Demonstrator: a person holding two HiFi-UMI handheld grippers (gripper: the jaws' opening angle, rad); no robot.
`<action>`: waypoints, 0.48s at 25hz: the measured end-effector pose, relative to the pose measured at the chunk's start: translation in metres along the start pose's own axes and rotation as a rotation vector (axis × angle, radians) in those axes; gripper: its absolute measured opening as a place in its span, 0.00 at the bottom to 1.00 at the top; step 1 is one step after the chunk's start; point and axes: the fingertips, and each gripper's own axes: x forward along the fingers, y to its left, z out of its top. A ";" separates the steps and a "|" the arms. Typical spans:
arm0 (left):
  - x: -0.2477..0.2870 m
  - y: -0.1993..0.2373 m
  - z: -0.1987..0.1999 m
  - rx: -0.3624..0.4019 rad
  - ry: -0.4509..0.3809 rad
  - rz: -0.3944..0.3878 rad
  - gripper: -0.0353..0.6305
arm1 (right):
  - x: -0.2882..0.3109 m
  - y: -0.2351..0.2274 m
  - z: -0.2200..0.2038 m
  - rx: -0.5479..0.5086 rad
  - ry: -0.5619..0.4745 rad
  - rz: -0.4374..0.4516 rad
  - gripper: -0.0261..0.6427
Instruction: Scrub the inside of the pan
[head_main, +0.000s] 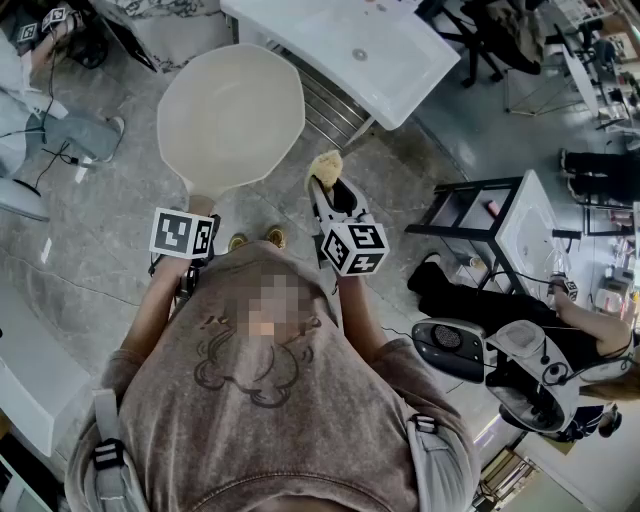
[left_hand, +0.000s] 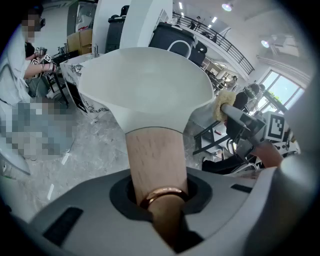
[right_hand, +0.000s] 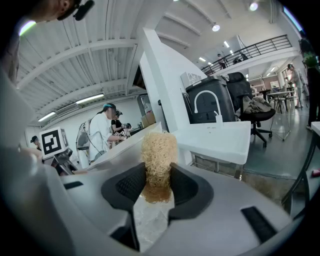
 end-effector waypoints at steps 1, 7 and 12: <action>0.000 0.000 0.001 -0.001 0.001 -0.001 0.18 | 0.001 0.000 0.001 0.000 0.000 0.001 0.27; 0.002 -0.004 0.004 -0.034 -0.010 -0.013 0.18 | 0.003 -0.003 0.007 -0.015 -0.024 0.033 0.27; 0.007 -0.007 0.008 -0.064 -0.024 -0.008 0.18 | 0.008 -0.007 0.010 -0.030 -0.023 0.078 0.27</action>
